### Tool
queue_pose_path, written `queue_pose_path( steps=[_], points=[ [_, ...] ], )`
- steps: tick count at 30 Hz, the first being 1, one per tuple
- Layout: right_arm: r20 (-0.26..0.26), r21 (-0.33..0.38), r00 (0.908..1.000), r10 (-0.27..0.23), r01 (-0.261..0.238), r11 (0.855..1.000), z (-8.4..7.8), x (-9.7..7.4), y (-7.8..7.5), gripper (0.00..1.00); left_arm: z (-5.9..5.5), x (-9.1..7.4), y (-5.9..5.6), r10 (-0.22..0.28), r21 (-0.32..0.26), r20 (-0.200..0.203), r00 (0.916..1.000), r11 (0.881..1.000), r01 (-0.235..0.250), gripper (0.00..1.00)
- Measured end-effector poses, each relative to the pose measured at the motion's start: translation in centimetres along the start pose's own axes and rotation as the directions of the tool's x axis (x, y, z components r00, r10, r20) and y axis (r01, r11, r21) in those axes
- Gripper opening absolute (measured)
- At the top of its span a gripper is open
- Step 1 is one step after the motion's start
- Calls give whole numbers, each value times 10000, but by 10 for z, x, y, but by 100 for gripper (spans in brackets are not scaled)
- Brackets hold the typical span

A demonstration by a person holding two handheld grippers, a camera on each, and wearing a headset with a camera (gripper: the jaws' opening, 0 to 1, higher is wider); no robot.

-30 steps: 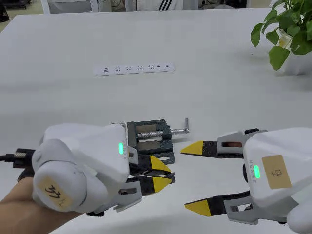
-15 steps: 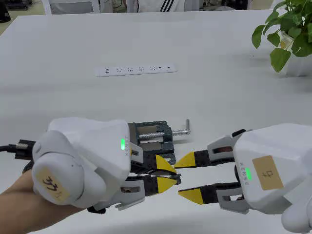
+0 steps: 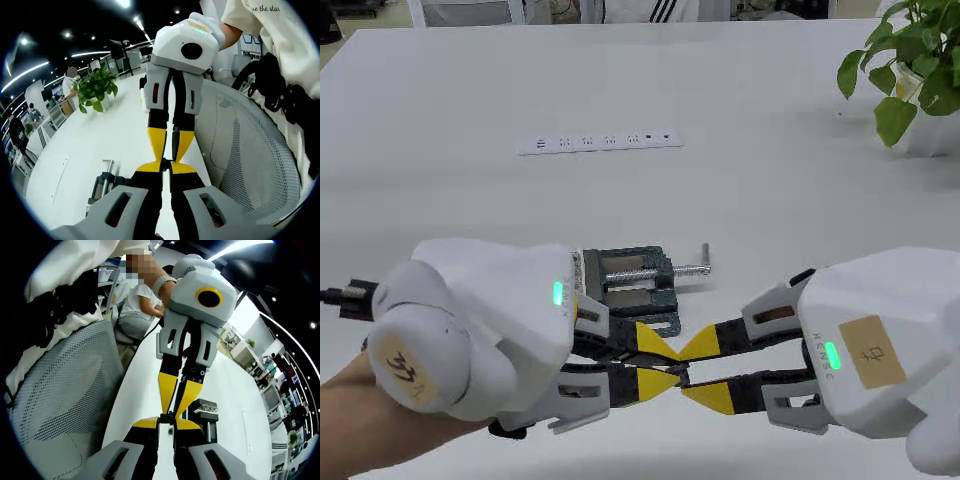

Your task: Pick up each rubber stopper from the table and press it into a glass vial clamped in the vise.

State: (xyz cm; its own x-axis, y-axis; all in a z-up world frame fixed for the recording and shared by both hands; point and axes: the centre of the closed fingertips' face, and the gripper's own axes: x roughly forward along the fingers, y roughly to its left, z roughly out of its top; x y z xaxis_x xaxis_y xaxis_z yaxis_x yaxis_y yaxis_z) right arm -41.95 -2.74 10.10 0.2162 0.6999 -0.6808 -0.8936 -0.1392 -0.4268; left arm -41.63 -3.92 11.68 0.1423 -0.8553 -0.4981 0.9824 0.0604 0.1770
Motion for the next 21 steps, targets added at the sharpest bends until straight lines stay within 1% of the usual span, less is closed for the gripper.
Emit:
queue_pose_path(
  steps=[3, 7, 9, 12, 13, 14, 15, 16, 17, 18, 20, 21],
  points=[
    [5, 7, 10000, 37, -37, 10000, 0, 0, 1, 6, -1, 0, 0, 67, -399, 110, 9999, 9992, -63, 1],
    [-3, 56, 10000, 32, -32, 10000, 0, 1, 1, 6, -1, 0, 0, 166, -631, 229, 9996, 9979, -151, 1],
    [9, 96, 10000, 13, -13, 10000, 0, 1, 0, 6, -1, -1, 1, 230, -995, 321, 9992, 9948, -197, 2],
    [63, 214, 9999, -96, 95, 9997, 0, 0, -4, 6, 1, -2, 5, 427, -1556, 586, 9974, 9873, -331, 2],
    [101, 273, 9997, -204, 202, 9994, 0, -1, -7, 6, 0, -3, 9, 649, -2011, 618, 9960, 9782, -513, 3],
    [115, 235, 9994, -314, 311, 9992, 0, -3, -10, 6, -3, -5, 12, 813, -2161, 549, 9952, 9740, -677, 8],
    [155, 226, 9990, -414, 411, 9989, 0, -5, -14, 6, -3, -6, 17, 1046, -2564, 692, 9921, 9629, -836, 18],
    [169, 185, 9976, -670, 667, 9976, 1, -7, -19, 6, -5, -8, 21, 1218, -2934, 712, 9900, 9512, -959, 24],
    [180, 121, 9965, -819, 817, 9966, 1, -9, -23, 5, -5, -10, 23, 1281, -3149, 784, 9887, 9441, -974, 26],
    [227, 61, 9946, -1008, 1007, 9949, 2, -12, -28, 5, -3, -12, 24, 1266, -3638, 1078, 9861, 9281, -794, 24],
    [348, -138, 9898, -1382, 1387, 9902, 5, -18, -38, 5, -1, -15, 28, 1449, -4324, 1328, 9805, 8986, -743, 24],
    [397, -266, 9873, -1539, 1550, 9876, 6, -20, -42, 5, -1, -17, 31, 1587, -4507, 1404, 9773, 8891, -797, 27]
  ],
)
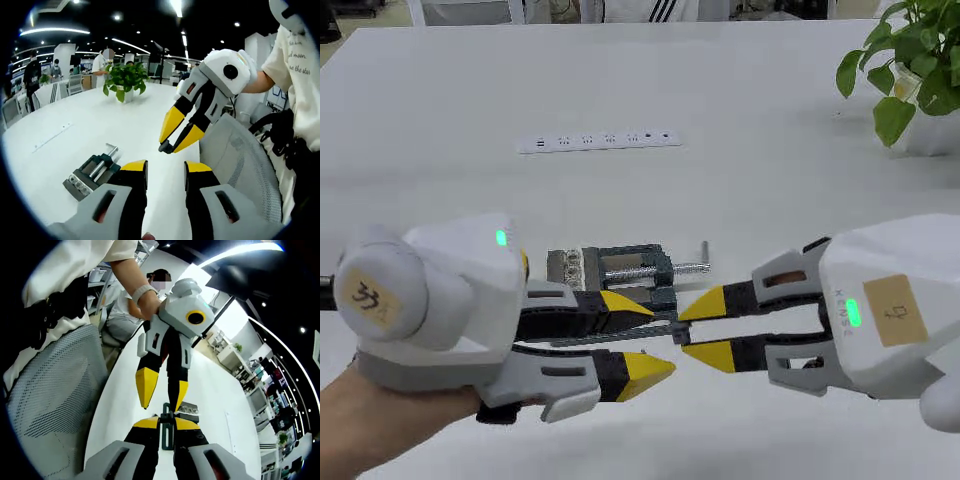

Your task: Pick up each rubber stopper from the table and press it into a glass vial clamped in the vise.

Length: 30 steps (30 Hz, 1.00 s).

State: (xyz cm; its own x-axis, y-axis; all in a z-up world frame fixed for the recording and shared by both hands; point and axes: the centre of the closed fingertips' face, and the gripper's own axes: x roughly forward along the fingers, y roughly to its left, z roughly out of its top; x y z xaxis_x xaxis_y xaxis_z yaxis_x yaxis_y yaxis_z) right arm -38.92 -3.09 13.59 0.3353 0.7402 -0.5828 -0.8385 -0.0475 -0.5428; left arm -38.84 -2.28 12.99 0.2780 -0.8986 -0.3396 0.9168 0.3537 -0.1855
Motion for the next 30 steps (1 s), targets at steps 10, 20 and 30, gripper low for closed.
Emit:
queue_pose_path(
  steps=[10, 20, 30],
  points=[
    [251, -955, 9941, -1053, 1072, 9896, 12, -6, -21, 5, 40, -11, 14, -11, -3543, 2840, 9588, 9291, 1061, 23],
    [528, -1366, 9763, -2099, 2153, 9670, 23, -13, -37, 5, 54, -16, 14, -56, -4674, 3853, 9228, 8611, 2003, 12],
    [736, -1286, 9747, -2111, 2192, 9672, 31, -14, -36, 5, 52, -10, 8, -320, -4815, 3809, 9241, 8463, 2278, 7]
  ],
)
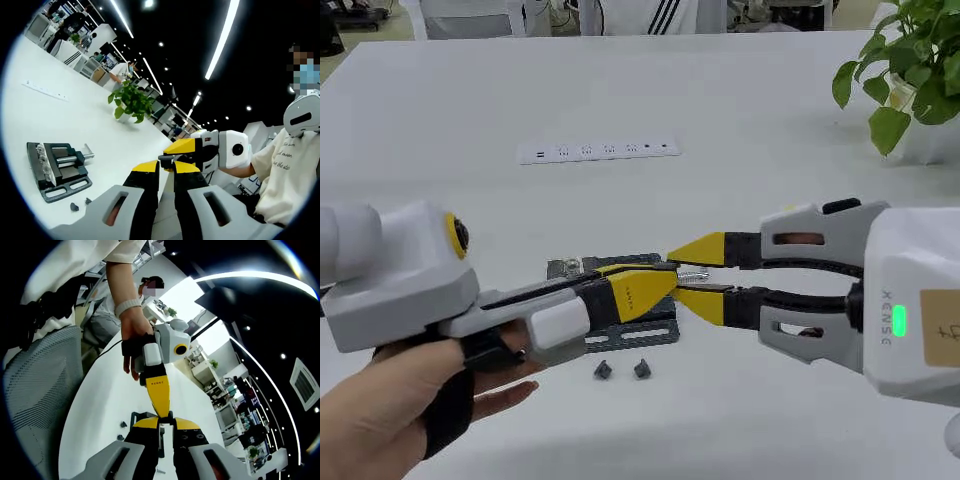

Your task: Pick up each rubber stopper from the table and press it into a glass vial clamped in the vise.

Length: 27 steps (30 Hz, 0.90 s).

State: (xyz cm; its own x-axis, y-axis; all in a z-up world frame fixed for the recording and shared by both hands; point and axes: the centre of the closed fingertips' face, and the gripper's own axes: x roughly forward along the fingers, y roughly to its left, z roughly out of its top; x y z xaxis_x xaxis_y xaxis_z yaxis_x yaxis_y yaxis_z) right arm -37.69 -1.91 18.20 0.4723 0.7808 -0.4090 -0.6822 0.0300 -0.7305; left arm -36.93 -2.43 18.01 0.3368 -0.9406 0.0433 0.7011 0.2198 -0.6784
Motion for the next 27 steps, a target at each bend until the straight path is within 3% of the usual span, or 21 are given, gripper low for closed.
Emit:
queue_pose_path(
  steps=[14, 20, 21, 22, 25, 27],
  points=[
    [153, 151, 9997, 165, -168, 9997, 3, -1, 4, 5, -3, -1, -3, -184, -631, -110, 9998, 9979, 177, 5],
    [148, 632, 9997, 203, -212, 9978, 1, -1, 5, 7, -5, -2, 0, -10, -448, -173, 9999, 9990, 2, 4],
    [203, 775, 9995, 234, -249, 9967, 1, -1, 5, 11, -5, -2, 1, 36, -437, -204, 9998, 9990, -45, 4],
    [315, 1366, 9989, 339, -379, 9899, 1, -1, 8, 15, -7, -3, 6, 230, -255, -305, 9993, 9994, -238, 4],
    [382, 1744, 9982, 470, -529, 9833, 0, -2, 8, 20, -12, -7, 12, 660, 438, -654, 9957, 9970, -632, 4],
    [529, 2764, 9958, 744, -862, 9572, -2, -4, 12, 19, -16, -9, 14, 824, 775, -916, 9924, 9941, -754, 4]
  ],
)
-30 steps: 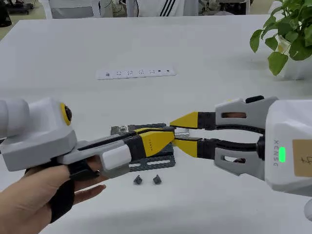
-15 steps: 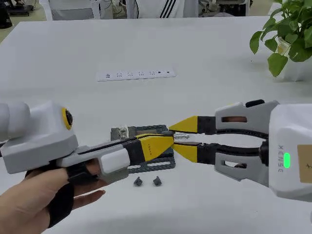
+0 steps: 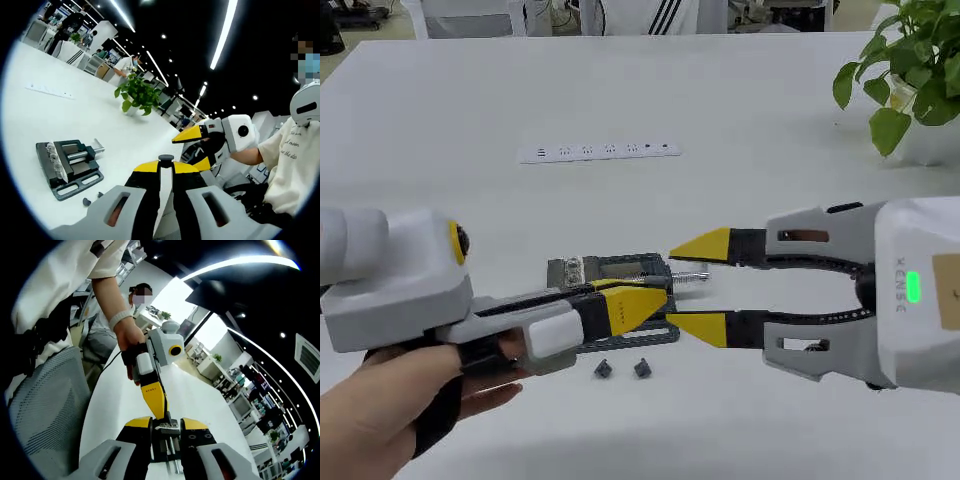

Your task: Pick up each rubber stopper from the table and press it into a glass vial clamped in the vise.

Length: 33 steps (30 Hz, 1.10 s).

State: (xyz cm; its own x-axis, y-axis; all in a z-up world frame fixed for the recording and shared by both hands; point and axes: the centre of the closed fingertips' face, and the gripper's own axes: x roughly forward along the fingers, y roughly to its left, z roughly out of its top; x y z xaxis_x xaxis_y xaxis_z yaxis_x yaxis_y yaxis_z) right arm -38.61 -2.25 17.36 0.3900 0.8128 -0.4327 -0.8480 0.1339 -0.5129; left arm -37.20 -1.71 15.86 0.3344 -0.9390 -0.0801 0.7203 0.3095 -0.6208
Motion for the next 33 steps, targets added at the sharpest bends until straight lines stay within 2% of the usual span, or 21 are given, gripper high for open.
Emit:
queue_pose_path(
  steps=[1, 3, 4, 6, 9, 10, 12, 13, 14, 15, 16, 17, 21, 22, 23, 24, 27, 30, 31, 32, 33],
  points=[
    [-30, 368, 10000, -16, 17, 9993, -1, -1, -1, 19, -2, -1, 2, 129, 283, -109, 9999, 9995, -126, 4],
    [-75, 1359, 9991, 429, -415, 9899, -5, -2, 3, 20, -7, -1, 4, 287, 780, -430, 9987, 9966, -253, 5],
    [-108, 1549, 9989, 459, -437, 9870, -6, -2, 2, 19, -9, -2, 6, 393, 1046, -526, 9978, 9939, -336, 5],
    [32, 1853, 9967, 814, -806, 9794, -9, -3, 3, 16, -14, -2, 7, 534, 1510, -828, 9951, 9877, -405, 5],
    [104, 2630, 9889, 1482, -1457, 9537, -9, -5, 9, 13, -22, -2, 7, 656, 2151, -1235, 9902, 9759, -379, 5],
    [146, 2947, 9809, 1940, -1896, 9366, -9, -5, 15, 15, -25, -2, 7, 673, 2426, -1390, 9880, 9696, -319, 5],
    [31, 3422, 9734, 2290, -2162, 9144, -14, -4, 17, 18, -30, -1, 6, 690, 2739, -1630, 9842, 9615, -220, 5],
    [38, 3440, 9669, 2551, -2408, 9076, -14, -4, 19, 18, -33, -1, 5, 700, 2961, -1763, 9818, 9550, -149, 5],
    [-85, 3418, 9658, 2592, -2408, 9084, -17, -4, 19, 16, -34, -1, 5, 737, 3135, -1846, 9801, 9495, -123, 5],
    [-101, 3393, 9580, 2867, -2664, 9022, -19, -3, 22, 15, -38, 0, 6, 843, 3516, -2073, 9746, 9361, -62, 5],
    [-132, 3591, 9487, 3159, -2903, 8870, -20, -4, 27, 15, -41, 0, 6, 943, 3856, -2256, 9697, 9227, 0, 5],
    [-226, 3691, 9413, 3369, -3054, 8778, -23, -2, 30, 15, -45, 1, 6, 1065, 4347, -2444, 9638, 9005, 107, 5],
    [-399, 3698, 9198, 3905, -3494, 8609, -31, 3, 40, 16, -57, 4, 2, 1177, 4993, -2966, 9477, 8651, 488, 5],
    [-422, 3800, 9123, 4073, -3624, 8511, -32, 5, 44, 16, -61, 5, 1, 1252, 5259, -3135, 9413, 8483, 623, 5],
    [-447, 3835, 9086, 4152, -3682, 8470, -34, 7, 46, 16, -64, 6, 0, 1255, 5402, -3244, 9375, 8382, 747, 5],
    [-473, 3835, 9059, 4209, -3726, 8451, -35, 8, 48, 16, -66, 6, 0, 1258, 5615, -3325, 9347, 8227, 890, 5],
    [-555, 3890, 8922, 4483, -3942, 8326, -40, 10, 53, 15, -70, 7, -3, 1275, 5751, -3509, 9277, 8112, 1060, 5],
    [-717, 3771, 8847, 4607, -4035, 8336, -43, 11, 58, 15, -73, 7, -2, 1368, 5973, -3688, 9194, 7927, 1216, 5],
    [-723, 3790, 8824, 4649, -4069, 8311, -43, 10, 59, 15, -73, 7, -3, 1364, 5966, -3713, 9185, 7930, 1234, 5],
    [-724, 3907, 8775, 4741, -4124, 8230, -43, 11, 62, 15, -73, 6, -2, 1379, 6075, -3779, 9155, 7832, 1328, 5],
    [-743, 3947, 8765, 4757, -4122, 8212, -43, 11, 63, 14, -73, 7, -3, 1365, 6118, -3781, 9157, 7791, 1365, 5]
  ],
)
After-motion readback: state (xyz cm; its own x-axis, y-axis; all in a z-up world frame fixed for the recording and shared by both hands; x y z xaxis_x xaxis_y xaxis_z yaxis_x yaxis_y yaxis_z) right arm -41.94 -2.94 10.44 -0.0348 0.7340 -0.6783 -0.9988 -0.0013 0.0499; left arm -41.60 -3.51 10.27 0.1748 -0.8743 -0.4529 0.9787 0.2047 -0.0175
